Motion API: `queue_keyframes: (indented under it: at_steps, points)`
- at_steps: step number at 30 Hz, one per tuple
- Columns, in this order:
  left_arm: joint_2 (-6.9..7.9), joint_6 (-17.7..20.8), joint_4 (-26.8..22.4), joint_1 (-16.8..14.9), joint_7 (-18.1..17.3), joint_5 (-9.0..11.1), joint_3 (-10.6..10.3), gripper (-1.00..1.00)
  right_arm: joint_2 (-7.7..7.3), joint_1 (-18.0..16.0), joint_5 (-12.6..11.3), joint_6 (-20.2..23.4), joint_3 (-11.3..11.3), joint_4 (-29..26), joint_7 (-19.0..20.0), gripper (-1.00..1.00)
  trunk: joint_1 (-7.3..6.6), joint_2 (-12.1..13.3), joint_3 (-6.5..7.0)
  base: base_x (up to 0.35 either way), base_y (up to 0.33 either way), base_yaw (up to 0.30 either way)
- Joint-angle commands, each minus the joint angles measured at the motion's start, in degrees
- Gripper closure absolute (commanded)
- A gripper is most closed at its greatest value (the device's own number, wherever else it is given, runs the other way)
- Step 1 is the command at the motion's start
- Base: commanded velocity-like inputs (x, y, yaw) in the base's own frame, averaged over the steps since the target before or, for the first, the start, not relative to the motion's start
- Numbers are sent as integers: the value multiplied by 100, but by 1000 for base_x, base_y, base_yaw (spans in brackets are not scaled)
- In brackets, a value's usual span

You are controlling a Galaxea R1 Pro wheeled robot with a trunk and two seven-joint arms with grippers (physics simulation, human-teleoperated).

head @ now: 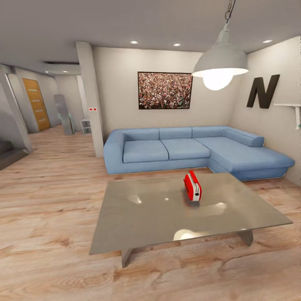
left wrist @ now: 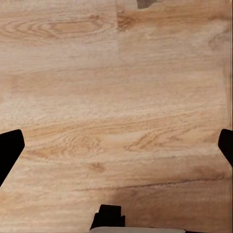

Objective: Turn on the radio receiver that's on the table in the living room.

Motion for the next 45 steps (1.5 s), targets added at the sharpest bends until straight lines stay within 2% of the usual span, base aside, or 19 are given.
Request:
queue_keyframes:
  at_steps: [1, 10, 18, 30, 36, 45]
  points:
    - [-1, 0, 0, 0, 1, 0, 0, -100, 0, 0, 0, 0, 0, 0, 0, -100, 0, 0, 0, 148, -319, 0]
    - [-3, 0, 0, 0, 2, 0, 9, -100, 0, 0, 0, 0, 0, 0, 0, -100, 0, 0, 0, 154, -317, 0]
    - [-5, 1, 0, 0, 1, 0, 102, -100, 0, 0, 0, -2, 0, 0, 0, -100, 0, 0, 0, 155, -316, 8]
    - [-5, 2, 0, 2, -2, 0, 113, -100, 0, 0, 0, 0, 0, 0, 0, -100, 0, 0, 26, 163, -293, 171]
    - [3, 0, 0, 1, -3, 0, 114, -100, 0, 0, 0, -4, 0, 0, 0, -100, 0, 0, 27, 249, -46, 22]
    - [3, 3, 0, -1, -3, 0, 114, -100, 0, 0, 0, 0, 0, 0, 0, -100, 0, 0, 27, 271, 207, 1]
